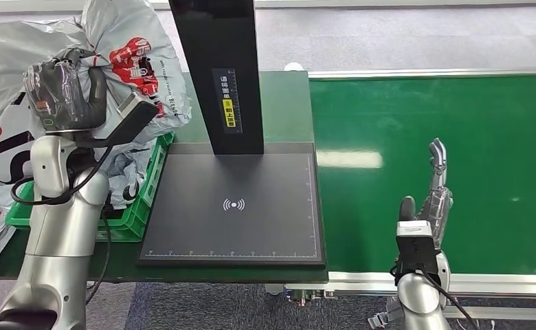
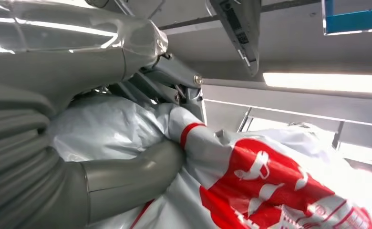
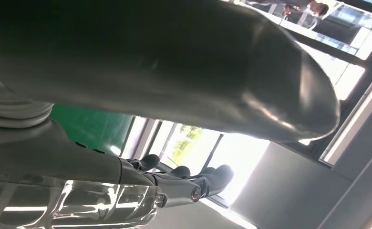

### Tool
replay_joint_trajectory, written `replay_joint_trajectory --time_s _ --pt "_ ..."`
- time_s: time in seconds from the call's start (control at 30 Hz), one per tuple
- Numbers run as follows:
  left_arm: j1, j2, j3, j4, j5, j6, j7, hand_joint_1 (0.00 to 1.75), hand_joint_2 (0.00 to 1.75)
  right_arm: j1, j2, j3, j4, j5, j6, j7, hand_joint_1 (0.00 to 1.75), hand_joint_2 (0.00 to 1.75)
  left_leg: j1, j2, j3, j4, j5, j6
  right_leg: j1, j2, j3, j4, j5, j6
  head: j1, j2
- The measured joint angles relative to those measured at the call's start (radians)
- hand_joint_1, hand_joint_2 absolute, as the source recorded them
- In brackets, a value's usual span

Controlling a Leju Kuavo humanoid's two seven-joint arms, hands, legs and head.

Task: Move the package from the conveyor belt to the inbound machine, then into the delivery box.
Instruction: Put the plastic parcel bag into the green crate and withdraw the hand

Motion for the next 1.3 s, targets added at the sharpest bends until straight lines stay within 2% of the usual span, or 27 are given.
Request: replay_joint_trajectory --time_s 0.1,0.17,0.23,0.4,0.5,0.63,0.77,0.93,1.0,1.13,1.23,1.3 --pt "-0.038 0.003 0.015 0.062 -0.022 -0.007 0.107 1.75 1.75 -0.001 0.0 0.003 0.001 0.0 -0.002 0.008 0.0 0.0 0.0 0.0 0.0 0.0 0.0 0.0 0.0 0.0 0.0 0.0 0.0 0.0 0.0 0.0" --pt "-0.103 0.013 0.034 0.162 -0.028 -0.014 0.205 1.75 1.75 -0.005 0.001 0.006 0.004 0.003 -0.003 0.018 0.0 0.0 0.001 0.0 0.0 0.0 0.0 0.0 0.001 0.0 -0.001 0.0 0.0 0.0 0.0 0.0" --pt "-0.189 0.034 0.053 0.306 -0.035 -0.01 0.265 1.75 1.75 -0.009 0.001 0.012 0.008 0.01 -0.004 0.027 0.0 0.0 0.001 0.0 0.0 0.0 0.001 -0.001 0.001 0.0 -0.001 0.0 0.0 -0.001 0.0 0.0" --pt "-0.334 0.077 0.073 0.583 -0.075 -0.047 0.347 1.75 1.75 -0.019 0.003 0.021 0.02 0.017 -0.005 0.033 0.0 0.0 0.002 0.0 0.0 0.0 0.002 -0.002 0.002 0.0 -0.001 0.002 0.001 -0.001 0.0 0.0" --pt "-0.374 0.091 0.073 0.696 -0.095 -0.116 0.402 1.75 1.75 -0.027 0.003 0.024 0.034 0.015 -0.014 0.032 0.0 0.0 0.002 0.0 0.0 0.0 0.001 -0.002 0.002 0.001 -0.001 0.002 0.001 -0.001 0.0 0.0" --pt "-0.394 0.094 0.073 0.788 -0.103 -0.19 0.423 1.75 1.75 -0.029 0.003 0.024 0.05 0.01 -0.027 0.027 0.0 0.0 0.002 0.0 -0.001 0.0 0.001 -0.002 0.001 0.0 -0.001 0.001 0.0 -0.001 0.0 0.0" --pt "-0.385 0.083 0.074 0.836 -0.091 -0.266 0.397 1.75 1.75 -0.029 0.003 0.024 0.06 -0.004 -0.039 0.021 0.0 0.0 0.001 0.0 -0.001 0.0 0.001 -0.002 0.001 0.0 -0.001 0.001 0.0 -0.001 0.0 0.0" --pt "-0.351 0.056 0.093 0.854 -0.049 -0.289 0.341 1.75 1.75 -0.03 0.003 0.024 0.071 -0.016 -0.048 0.017 0.0 0.0 0.001 0.0 -0.001 0.0 0.001 -0.002 0.001 0.0 -0.001 0.001 0.0 -0.001 0.0 0.0" --pt "-0.336 0.045 0.11 0.857 0.0 -0.306 0.28 1.75 1.75 -0.03 0.003 0.024 0.076 -0.027 -0.047 0.017 0.0 0.0 0.0 0.0 -0.001 0.0 0.001 -0.002 0.0 0.0 -0.001 0.001 0.0 -0.001 0.0 0.0" --pt "-0.278 0.002 0.18 0.854 0.147 -0.32 0.072 1.75 1.75 -0.03 0.003 0.021 0.083 -0.047 -0.046 0.018 0.0 0.0 0.0 -0.004 0.0 0.0 0.001 -0.002 0.0 -0.003 0.0 0.001 0.0 0.0 0.0 0.0" --pt "-0.234 -0.029 0.203 0.838 0.184 -0.3 0.011 1.75 1.75 -0.03 0.003 0.021 0.083 -0.049 -0.046 0.018 0.0 0.0 -0.001 -0.006 0.001 0.0 0.001 -0.001 -0.001 -0.005 0.002 0.001 -0.001 0.001 0.0 0.0" --pt "-0.203 -0.048 0.21 0.816 0.196 -0.29 -0.001 1.63 1.75 -0.028 0.003 0.02 0.083 -0.047 -0.046 0.018 0.0 0.0 -0.002 -0.007 0.003 0.0 0.0 0.0 -0.002 -0.007 0.005 0.0 -0.002 0.003 0.0 0.0"
